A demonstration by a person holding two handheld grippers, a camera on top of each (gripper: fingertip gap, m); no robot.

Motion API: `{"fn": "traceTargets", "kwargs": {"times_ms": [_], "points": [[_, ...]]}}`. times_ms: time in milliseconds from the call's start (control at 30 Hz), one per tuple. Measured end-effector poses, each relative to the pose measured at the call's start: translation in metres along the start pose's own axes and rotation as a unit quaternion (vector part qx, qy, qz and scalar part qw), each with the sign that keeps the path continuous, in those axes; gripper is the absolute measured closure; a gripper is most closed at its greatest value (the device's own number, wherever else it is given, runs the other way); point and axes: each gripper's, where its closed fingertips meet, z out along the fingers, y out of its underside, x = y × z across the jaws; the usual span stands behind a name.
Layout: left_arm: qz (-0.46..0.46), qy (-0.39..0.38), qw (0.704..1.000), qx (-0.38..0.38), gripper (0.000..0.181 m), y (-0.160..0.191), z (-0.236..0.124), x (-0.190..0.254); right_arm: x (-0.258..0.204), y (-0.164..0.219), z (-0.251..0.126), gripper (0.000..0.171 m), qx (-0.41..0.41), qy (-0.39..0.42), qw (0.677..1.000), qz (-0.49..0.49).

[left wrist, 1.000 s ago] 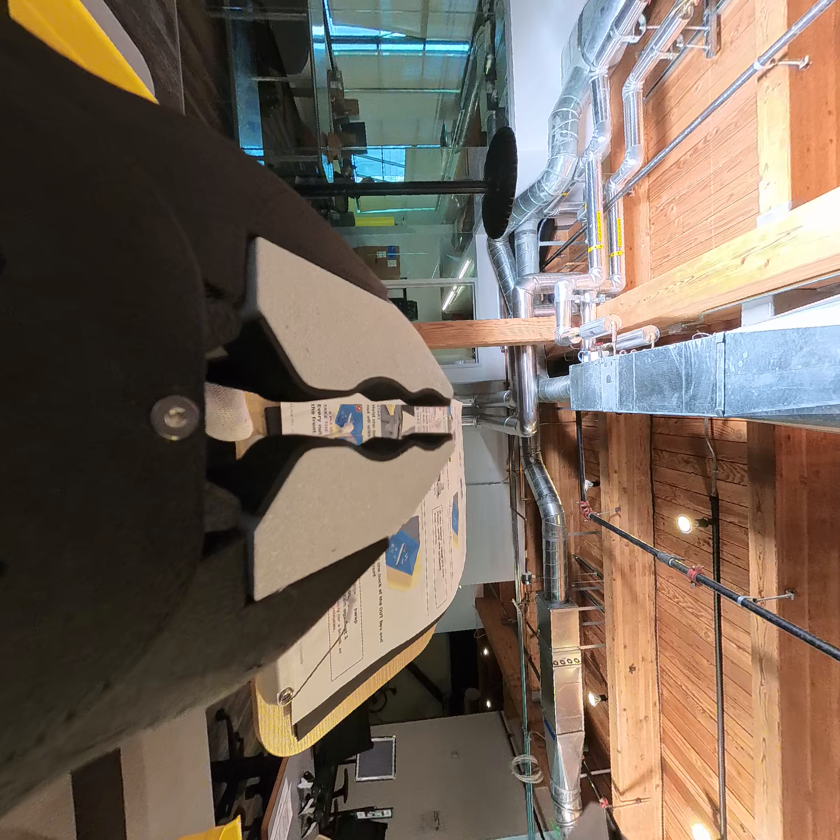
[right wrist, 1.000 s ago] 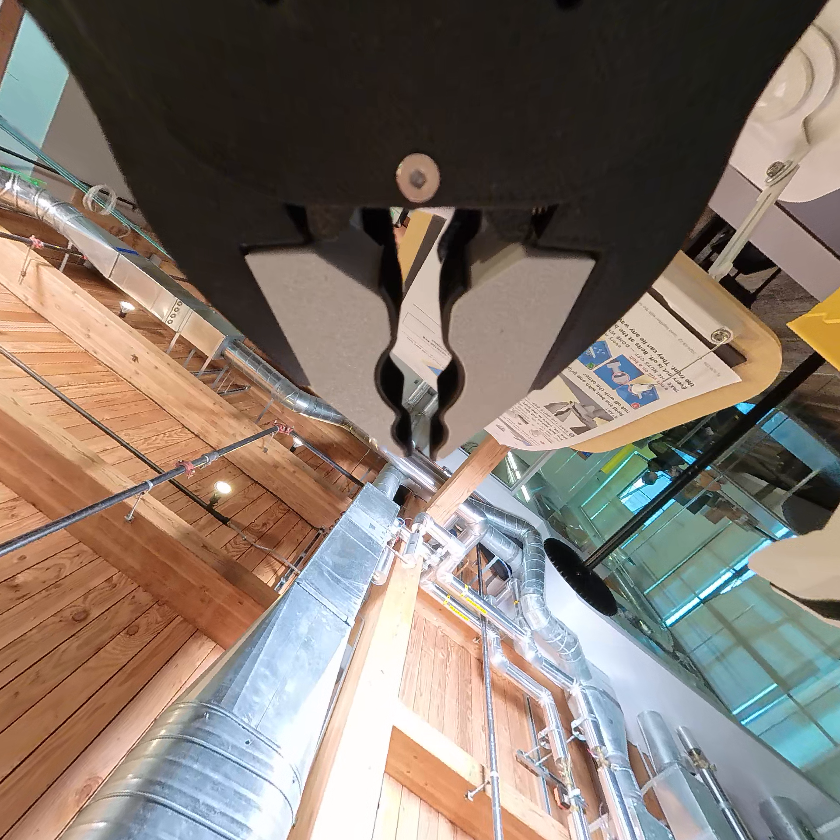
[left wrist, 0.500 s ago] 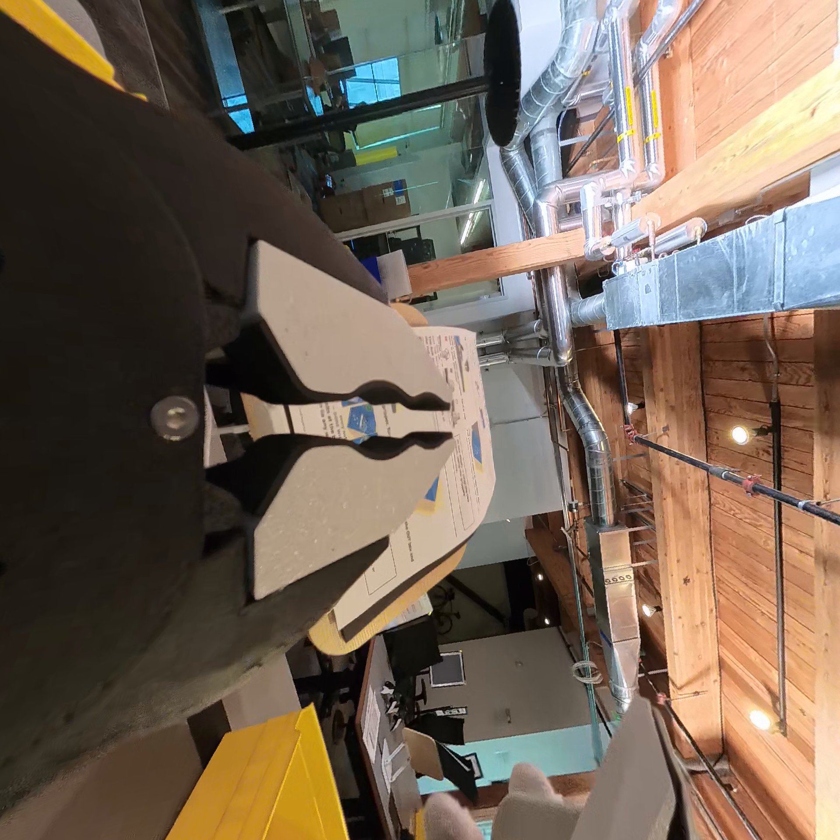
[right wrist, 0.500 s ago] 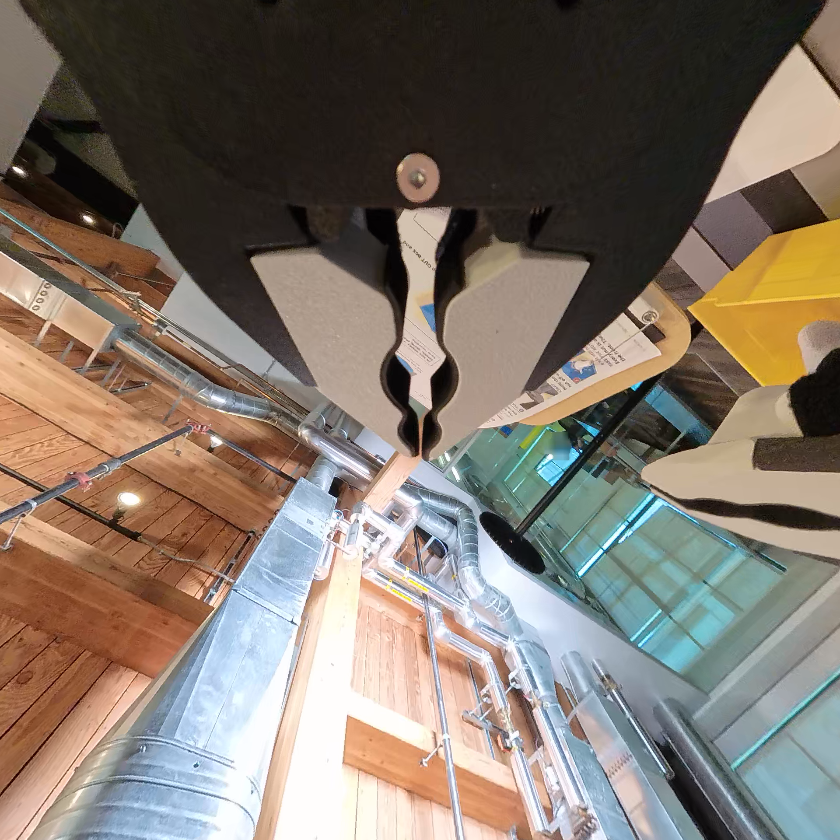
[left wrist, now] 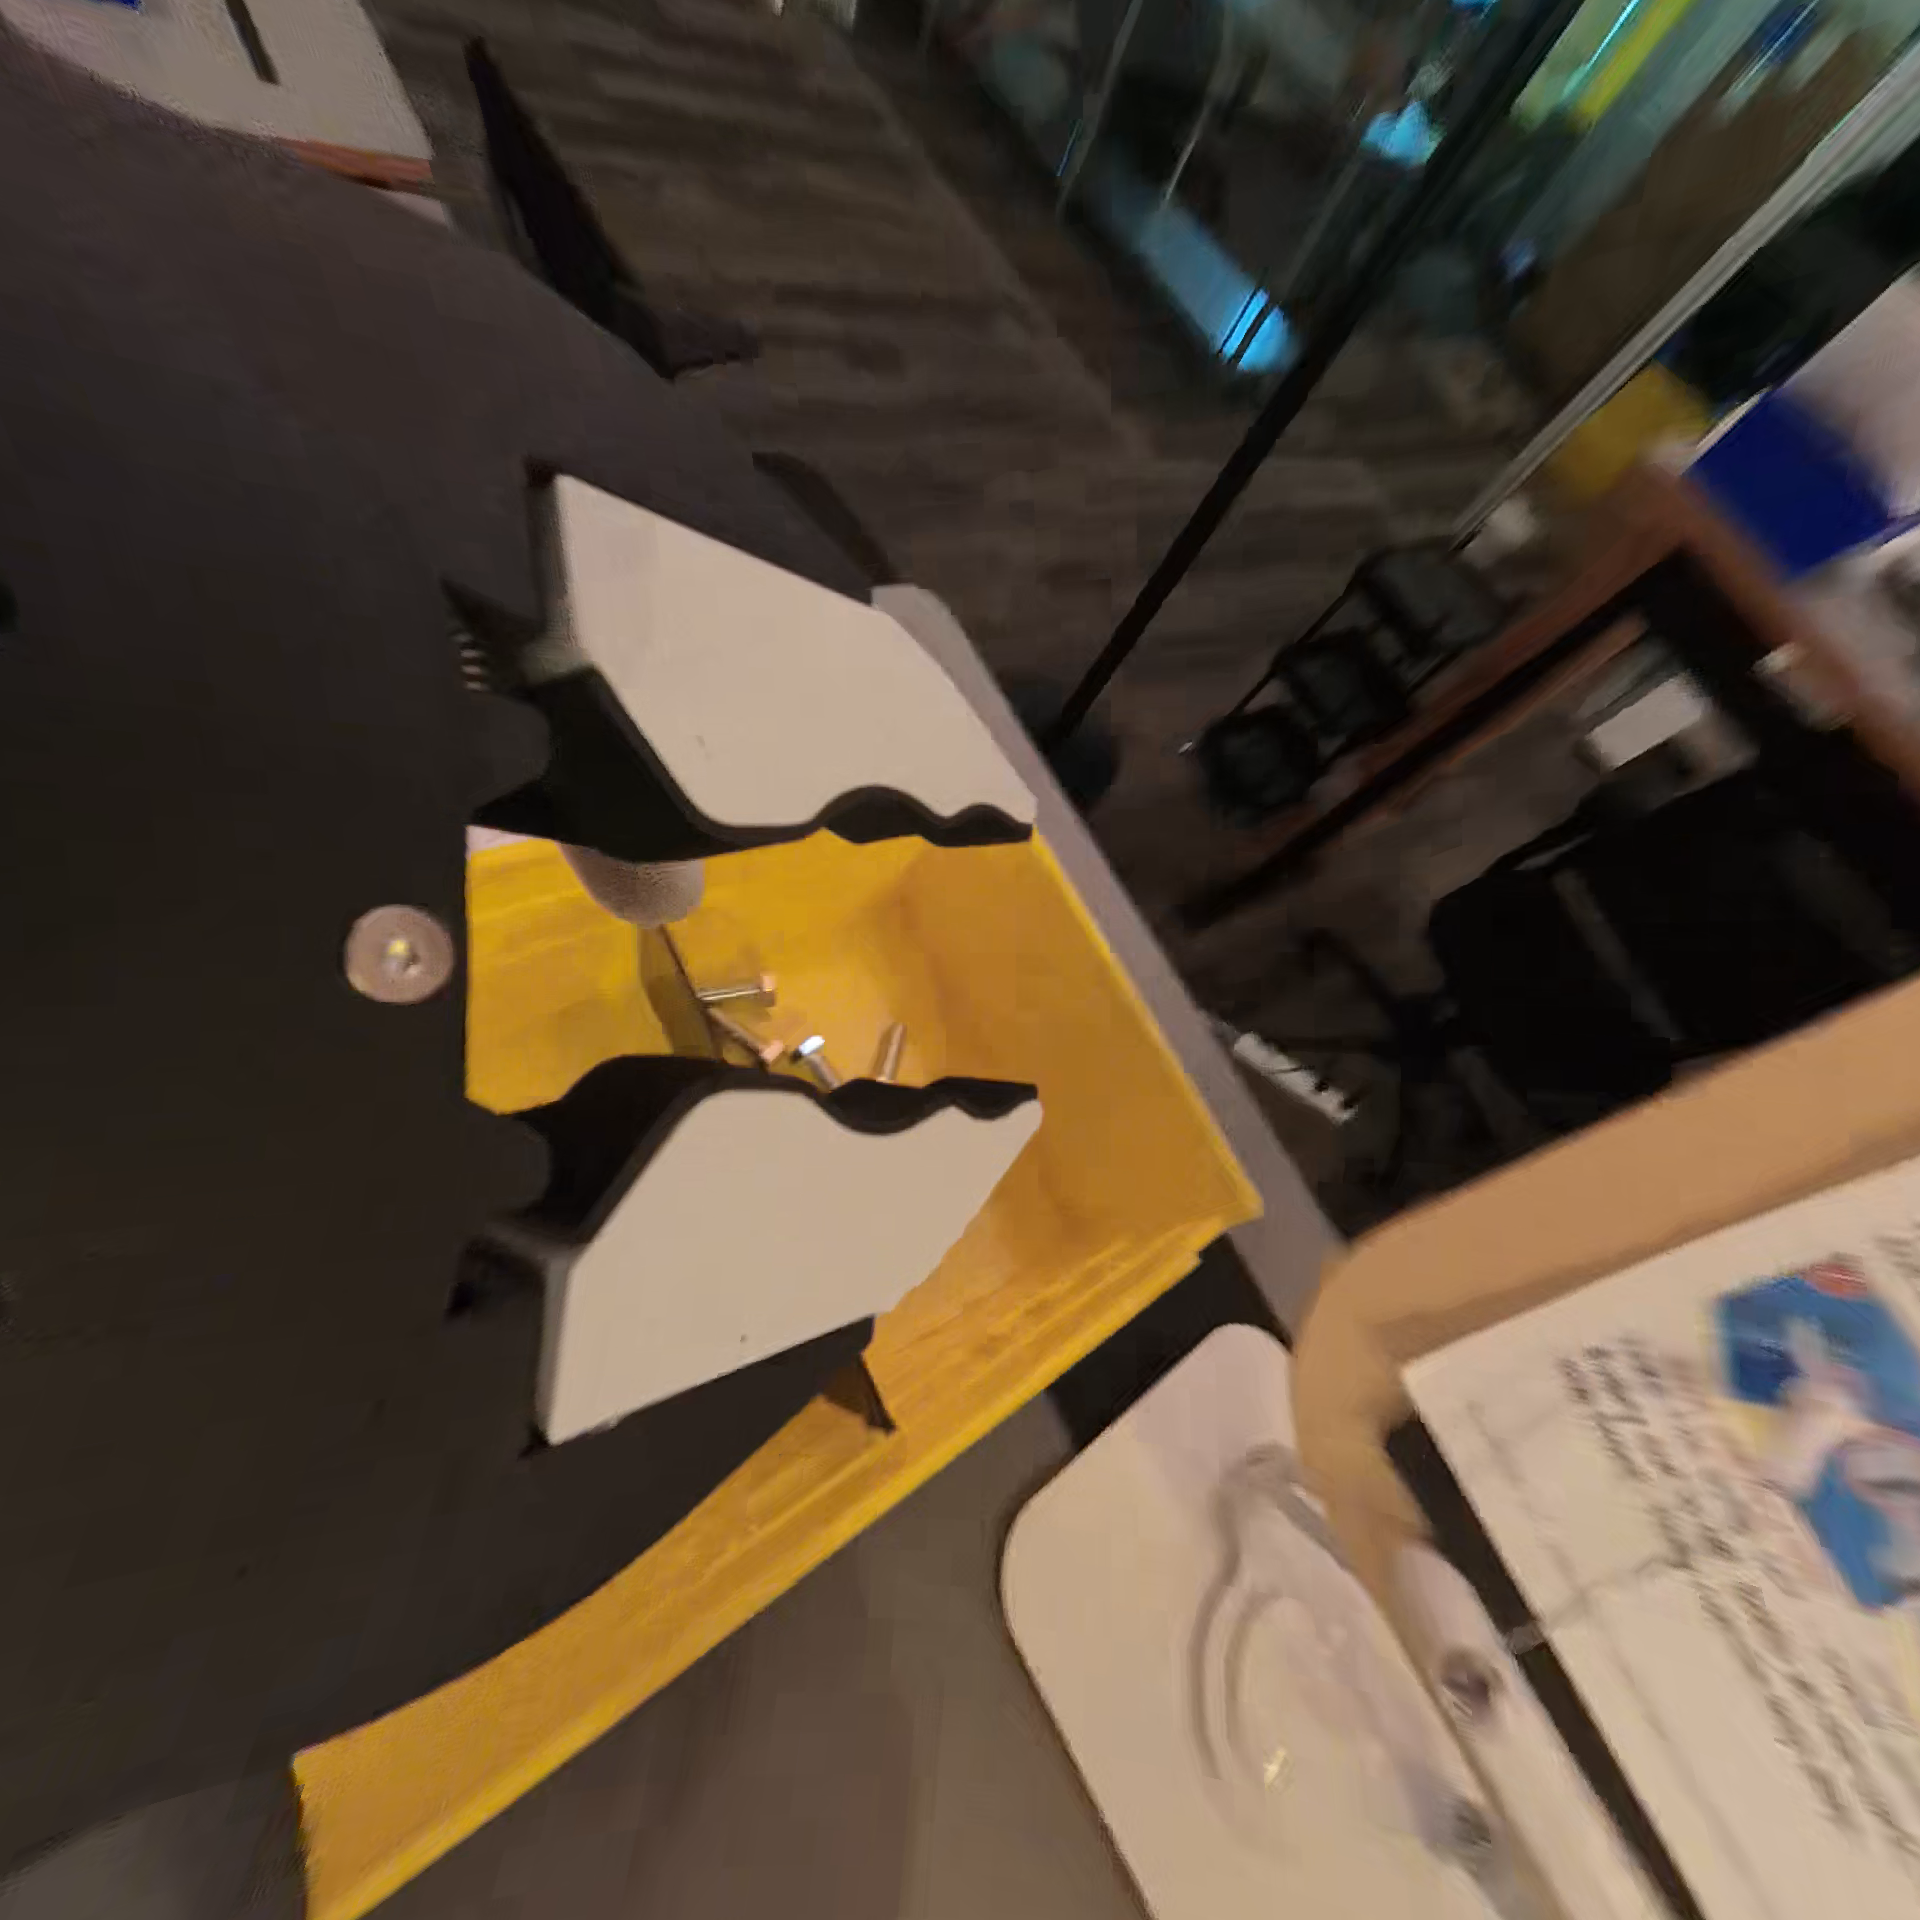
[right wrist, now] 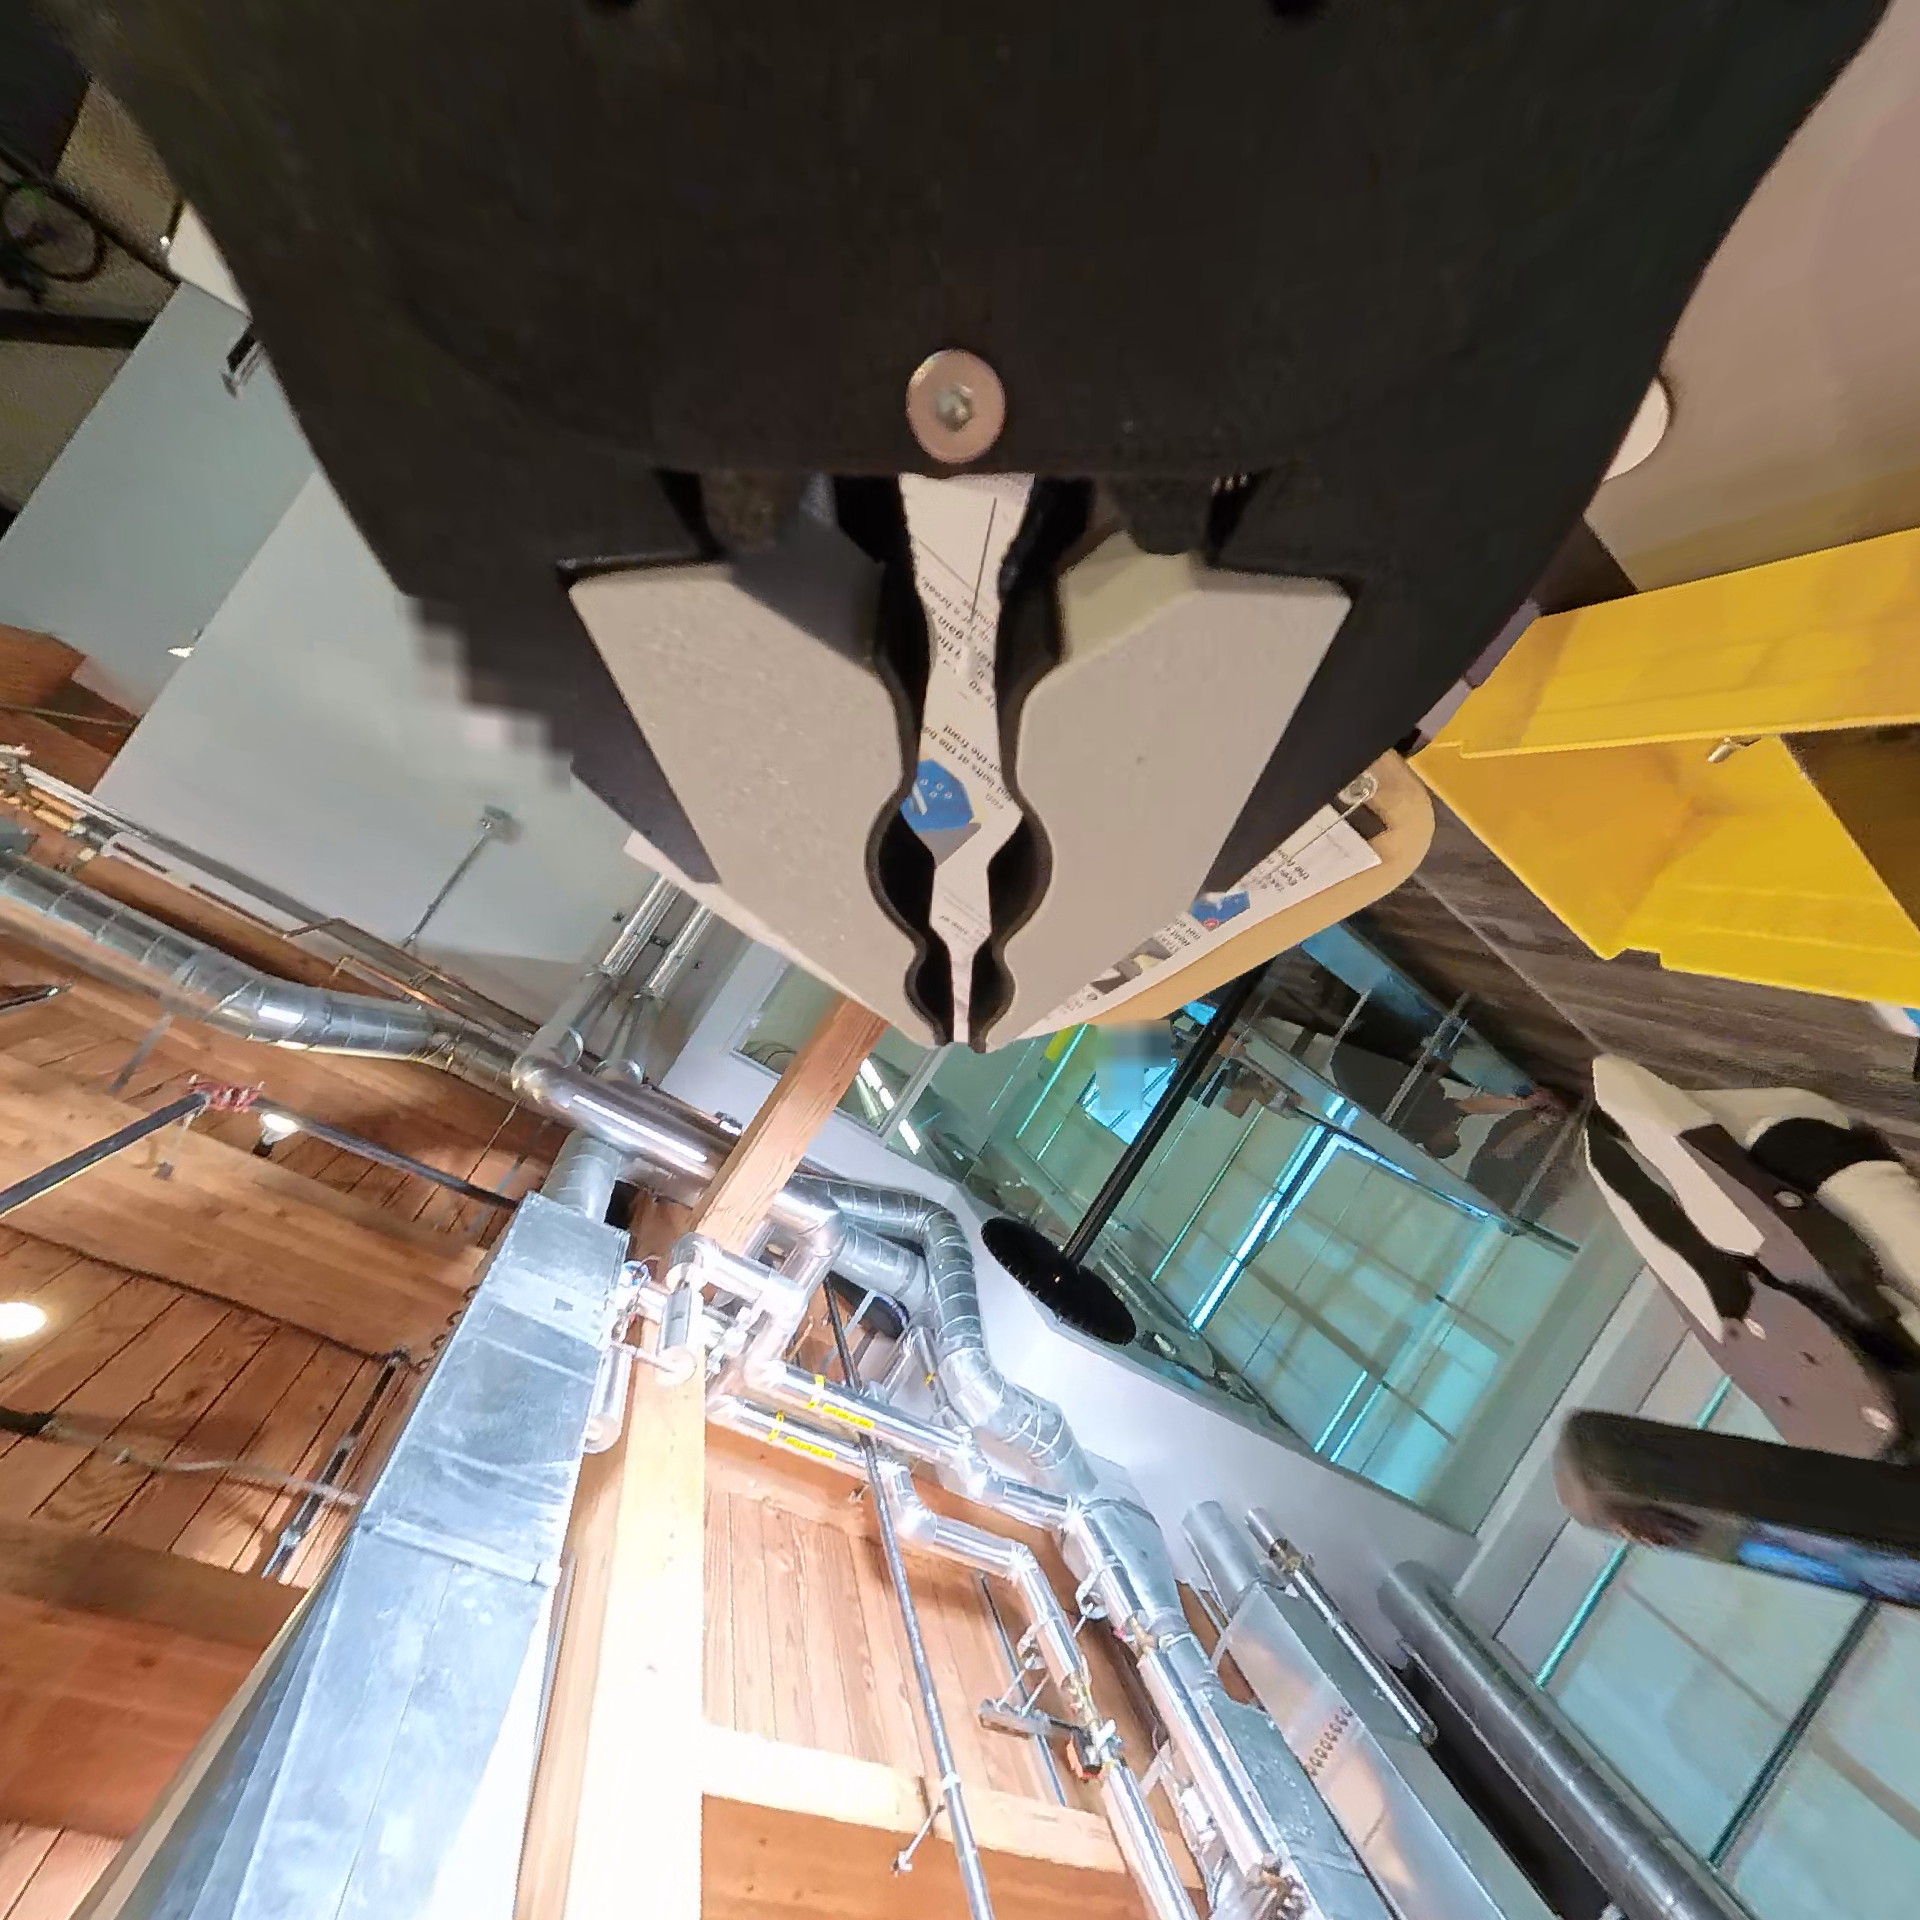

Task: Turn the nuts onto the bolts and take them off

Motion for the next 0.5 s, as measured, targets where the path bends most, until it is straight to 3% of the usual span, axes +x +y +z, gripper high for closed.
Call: {"fn": "traceTargets", "kwargs": {"times_ms": [67,200,267,333,500], "points": [[0.009,0.027,0.998,-0.063,0.145,0.021,0.027,-0.003,-0.005,0.012,0.003,0.171,-0.013,-0.010,1.000,0.004],[-0.028,0.130,0.971,-0.197,0.139,0.069,0.078,0.023,-0.014,0.030,0.008,0.171,-0.034,-0.023,0.999,0.008],[-0.015,0.135,0.957,-0.255,0.139,0.091,0.099,0.024,-0.018,0.034,0.009,0.171,-0.038,-0.029,0.999,0.009],[-0.009,0.144,0.946,-0.291,0.145,0.104,0.114,0.025,-0.019,0.035,0.009,0.170,-0.041,-0.027,0.999,0.004],[-0.030,0.180,0.911,-0.369,0.141,0.130,0.140,0.035,-0.015,0.039,0.008,0.170,-0.046,-0.023,0.999,0.004]]}}
